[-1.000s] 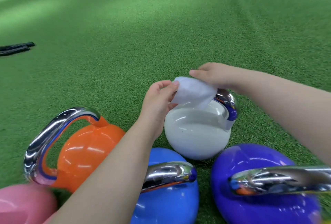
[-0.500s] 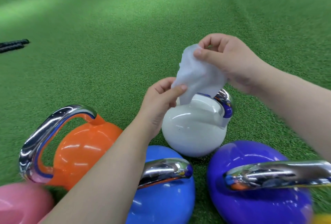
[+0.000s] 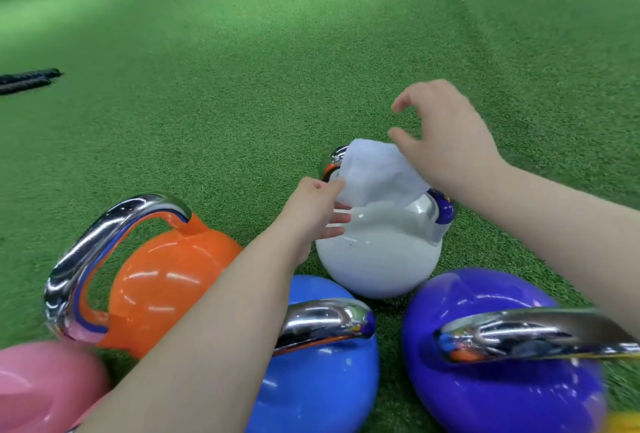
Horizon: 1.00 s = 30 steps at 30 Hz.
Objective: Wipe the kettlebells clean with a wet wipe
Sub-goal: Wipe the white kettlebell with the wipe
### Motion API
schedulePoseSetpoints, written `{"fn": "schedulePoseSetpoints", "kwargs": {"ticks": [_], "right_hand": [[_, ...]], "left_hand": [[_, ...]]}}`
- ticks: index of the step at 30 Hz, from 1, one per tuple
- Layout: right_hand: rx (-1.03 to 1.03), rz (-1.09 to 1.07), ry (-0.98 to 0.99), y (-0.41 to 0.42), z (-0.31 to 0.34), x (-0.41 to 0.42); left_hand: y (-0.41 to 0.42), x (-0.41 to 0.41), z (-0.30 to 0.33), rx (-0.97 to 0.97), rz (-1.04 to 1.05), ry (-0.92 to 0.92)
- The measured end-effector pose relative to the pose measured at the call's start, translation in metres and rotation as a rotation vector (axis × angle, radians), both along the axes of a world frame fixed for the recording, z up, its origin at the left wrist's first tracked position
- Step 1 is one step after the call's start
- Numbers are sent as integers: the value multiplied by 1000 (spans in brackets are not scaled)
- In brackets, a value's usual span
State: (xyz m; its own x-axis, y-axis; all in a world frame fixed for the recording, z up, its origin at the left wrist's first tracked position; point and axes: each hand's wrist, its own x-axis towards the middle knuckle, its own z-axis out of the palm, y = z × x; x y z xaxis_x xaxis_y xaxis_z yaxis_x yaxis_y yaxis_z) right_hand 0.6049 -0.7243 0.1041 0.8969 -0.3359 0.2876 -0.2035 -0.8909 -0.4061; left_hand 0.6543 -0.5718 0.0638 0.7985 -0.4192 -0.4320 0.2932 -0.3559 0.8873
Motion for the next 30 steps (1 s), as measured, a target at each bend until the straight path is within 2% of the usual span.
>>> {"fn": "schedulePoseSetpoints", "kwargs": {"ticks": [3, 6, 8, 12, 15, 17, 19, 21, 23, 25, 27, 28, 30], "right_hand": [[-120, 69, 288, 9, -3, 7], [-36, 94, 461, 15, -3, 30], [-71, 167, 583, 24, -1, 53], [-255, 266, 867, 51, 5, 86], [-524, 247, 880, 67, -2, 93], [-570, 275, 927, 69, 0, 94], [-459, 331, 1060, 59, 8, 97], [-255, 403, 1158, 43, 15, 99], [67, 425, 1182, 25, 14, 92], [517, 388, 1133, 7, 5, 82], [848, 390, 1057, -11, -4, 66], [935, 390, 1002, -20, -8, 56], [974, 375, 883, -35, -17, 35]], "left_hand": [[3, 6, -6, 168, 33, -105], [5, 4, -10, 563, -268, -305], [2, -2, -9, 686, -473, -312], [0, -7, -10, 658, -610, -278], [4, -8, -12, 612, -589, -234], [4, -9, -14, 593, -581, -228], [4, -9, -14, 564, -568, -236], [5, -7, -14, 550, -545, -234], [5, -6, -16, 543, -544, -237], [4, -6, -17, 553, -568, -249], [4, -6, -18, 560, -585, -246], [4, -5, -18, 558, -585, -237], [4, -4, -20, 551, -584, -227]]}}
